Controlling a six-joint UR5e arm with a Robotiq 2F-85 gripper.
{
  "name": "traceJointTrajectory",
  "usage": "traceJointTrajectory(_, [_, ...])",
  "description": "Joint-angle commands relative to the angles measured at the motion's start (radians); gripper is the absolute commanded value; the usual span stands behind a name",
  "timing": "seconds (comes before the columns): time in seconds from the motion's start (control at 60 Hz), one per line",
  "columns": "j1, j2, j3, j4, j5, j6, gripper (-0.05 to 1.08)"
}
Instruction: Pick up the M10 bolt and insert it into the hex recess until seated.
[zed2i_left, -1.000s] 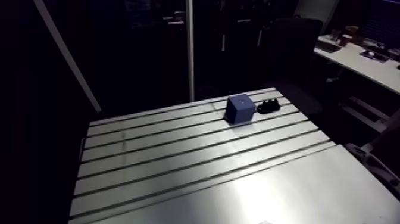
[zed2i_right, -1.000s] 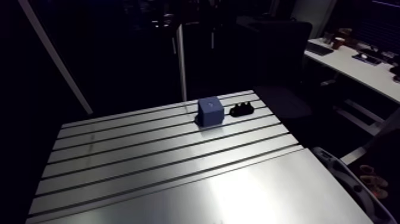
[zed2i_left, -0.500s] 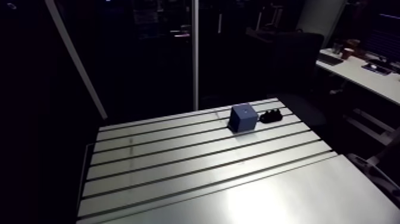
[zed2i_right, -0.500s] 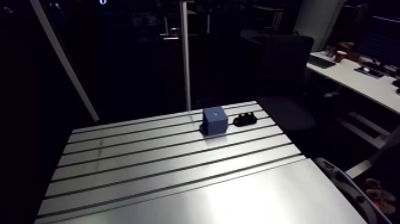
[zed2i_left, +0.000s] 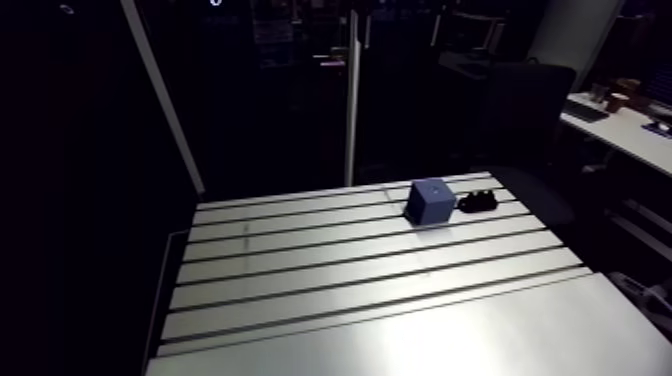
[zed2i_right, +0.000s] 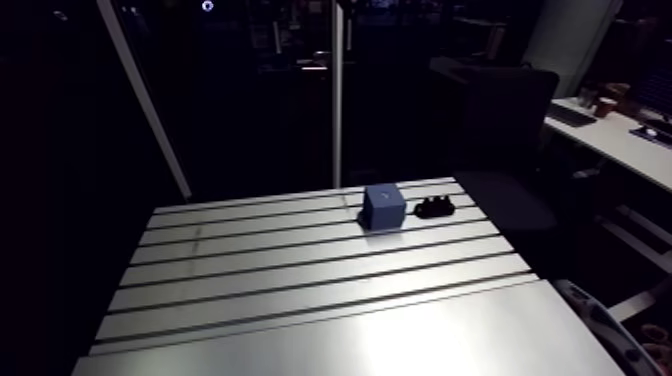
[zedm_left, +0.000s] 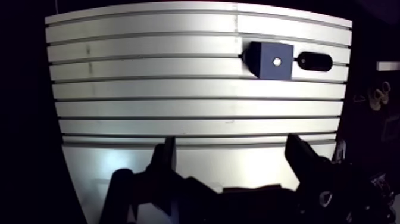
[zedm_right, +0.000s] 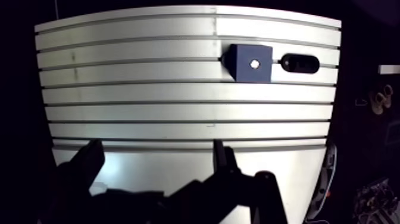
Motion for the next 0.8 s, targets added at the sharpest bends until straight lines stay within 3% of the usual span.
traceJointTrajectory(0.017, [0.05, 0.002, 0.006, -0.001, -0.003, 0.025, 0.01])
traceJointTrajectory(0.45, [0.071, -0.019, 0.017, 0.008, -0.003, 0.036, 0.01])
traceJointTrajectory(0.8, [0.072, -0.074, 0.053, 0.011, -0.003, 0.035, 0.01])
